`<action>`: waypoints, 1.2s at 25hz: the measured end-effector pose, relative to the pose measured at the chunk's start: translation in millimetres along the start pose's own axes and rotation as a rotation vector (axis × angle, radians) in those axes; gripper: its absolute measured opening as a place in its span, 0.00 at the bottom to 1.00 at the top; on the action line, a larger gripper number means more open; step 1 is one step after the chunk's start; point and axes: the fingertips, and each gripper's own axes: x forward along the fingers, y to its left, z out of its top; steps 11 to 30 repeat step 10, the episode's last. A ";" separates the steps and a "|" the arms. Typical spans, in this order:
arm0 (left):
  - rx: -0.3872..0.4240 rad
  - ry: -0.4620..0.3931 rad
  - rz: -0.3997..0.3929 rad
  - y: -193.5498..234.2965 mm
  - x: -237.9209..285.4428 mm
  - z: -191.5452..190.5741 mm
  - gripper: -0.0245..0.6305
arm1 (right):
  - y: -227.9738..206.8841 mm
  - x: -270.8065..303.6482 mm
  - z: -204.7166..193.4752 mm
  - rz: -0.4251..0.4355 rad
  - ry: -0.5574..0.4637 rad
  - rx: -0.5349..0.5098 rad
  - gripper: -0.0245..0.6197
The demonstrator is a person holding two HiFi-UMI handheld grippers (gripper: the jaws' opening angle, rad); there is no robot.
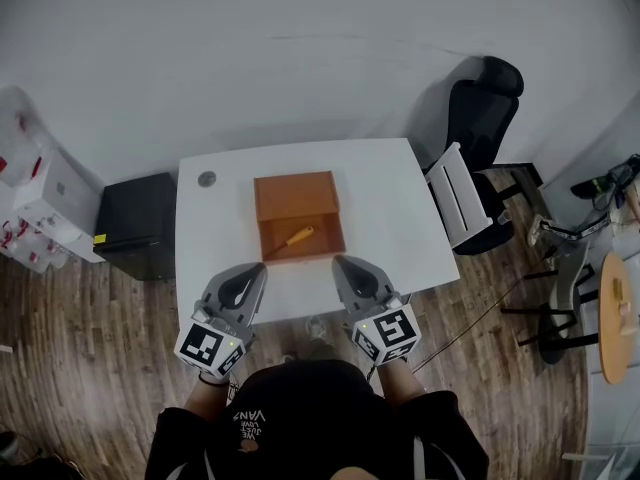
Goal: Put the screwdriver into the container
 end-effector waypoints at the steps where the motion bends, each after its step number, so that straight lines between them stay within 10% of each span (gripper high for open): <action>1: 0.001 -0.001 -0.002 -0.2 0.4 0.4 0.06 | -0.4 0.0 0.2 -0.001 -0.001 0.000 0.06; 30: -0.005 -0.010 -0.010 -2.2 5.3 2.7 0.06 | -4.5 -0.6 3.0 -0.006 -0.009 -0.001 0.06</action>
